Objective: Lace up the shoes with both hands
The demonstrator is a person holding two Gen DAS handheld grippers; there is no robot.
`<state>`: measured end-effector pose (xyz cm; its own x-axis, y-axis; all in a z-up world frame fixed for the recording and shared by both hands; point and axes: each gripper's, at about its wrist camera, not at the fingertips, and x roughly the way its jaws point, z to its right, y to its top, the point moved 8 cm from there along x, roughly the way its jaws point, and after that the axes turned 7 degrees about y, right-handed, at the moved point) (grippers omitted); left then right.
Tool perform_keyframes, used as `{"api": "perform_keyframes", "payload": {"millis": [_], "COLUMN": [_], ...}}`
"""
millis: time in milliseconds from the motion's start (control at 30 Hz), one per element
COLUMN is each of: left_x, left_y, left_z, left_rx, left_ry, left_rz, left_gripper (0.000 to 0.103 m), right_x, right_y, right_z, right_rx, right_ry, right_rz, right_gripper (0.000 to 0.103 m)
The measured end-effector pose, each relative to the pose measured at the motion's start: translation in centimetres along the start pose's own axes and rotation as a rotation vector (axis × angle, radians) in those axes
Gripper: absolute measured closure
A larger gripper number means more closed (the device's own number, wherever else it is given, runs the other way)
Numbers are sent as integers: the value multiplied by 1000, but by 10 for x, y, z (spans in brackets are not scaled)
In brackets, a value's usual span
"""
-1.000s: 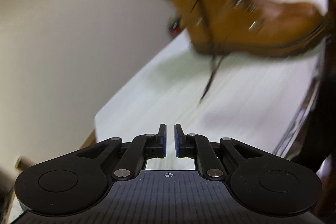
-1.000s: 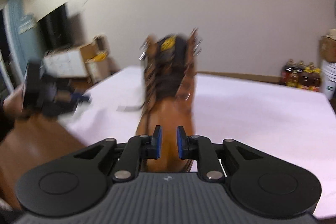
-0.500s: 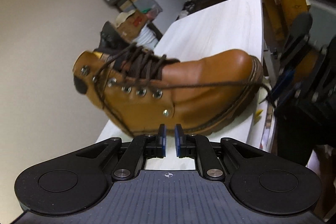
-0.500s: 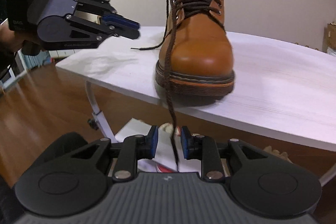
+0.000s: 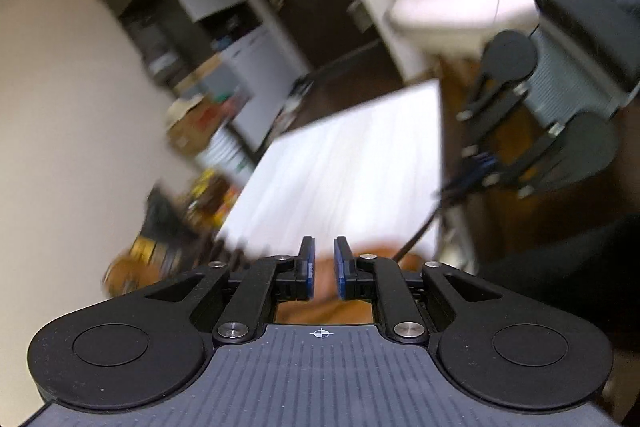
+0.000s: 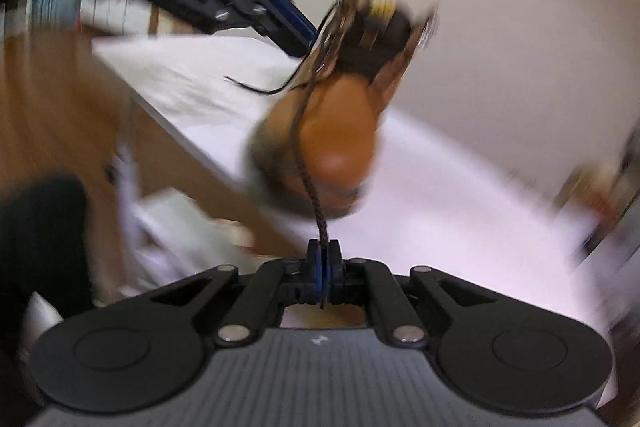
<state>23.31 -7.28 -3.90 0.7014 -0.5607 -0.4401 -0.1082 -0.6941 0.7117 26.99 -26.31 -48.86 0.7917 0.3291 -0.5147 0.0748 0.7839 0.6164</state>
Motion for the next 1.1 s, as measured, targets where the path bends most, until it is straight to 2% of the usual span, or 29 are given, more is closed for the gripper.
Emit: {"api": "perform_keyframes", "payload": {"millis": [100, 200, 367, 400, 433, 467, 600, 667, 700, 867, 967, 1033, 1100], "left_x": [6, 15, 35, 39, 42, 45, 46, 36, 31, 6, -13, -25, -38], "left_y": [21, 29, 29, 29, 28, 28, 21, 14, 10, -8, -15, -18, -19], "left_z": [12, 24, 36, 36, 35, 35, 13, -4, -12, -39, -52, -58, -62], "left_rx": [42, 101, 162, 154, 146, 125, 13, -47, -66, -122, -161, -187, -208], "left_ry": [-62, -98, -76, -70, -64, -58, 1, 48, 77, 188, 259, 298, 333], "left_rz": [36, 31, 4, 3, 3, -1, 10, 12, 12, -5, -4, 5, 16], "left_gripper": [85, 85, 85, 86, 97, 99, 100, 100, 100, 100, 100, 100, 100], "right_x": [-9, -10, -11, -12, -12, -12, -13, -12, -9, 31, 49, 53, 57], "right_y": [11, 14, 20, 21, 23, 24, 29, 27, 26, 16, 16, 15, 16], "right_z": [13, 16, 21, 22, 24, 25, 29, 33, 33, 30, 36, 36, 35], "right_rx": [-154, -176, -214, -221, -229, -236, -266, -224, -189, 85, 184, 219, 230], "right_ry": [-87, -107, -141, -147, -154, -161, -188, -192, -170, 126, 229, 291, 319], "right_rz": [24, 35, 52, 55, 58, 62, 75, 76, 76, 51, 54, 56, 55], "right_gripper": [100, 100, 100, 100, 100, 100, 97, 88, 87, 89, 89, 100, 100]}}
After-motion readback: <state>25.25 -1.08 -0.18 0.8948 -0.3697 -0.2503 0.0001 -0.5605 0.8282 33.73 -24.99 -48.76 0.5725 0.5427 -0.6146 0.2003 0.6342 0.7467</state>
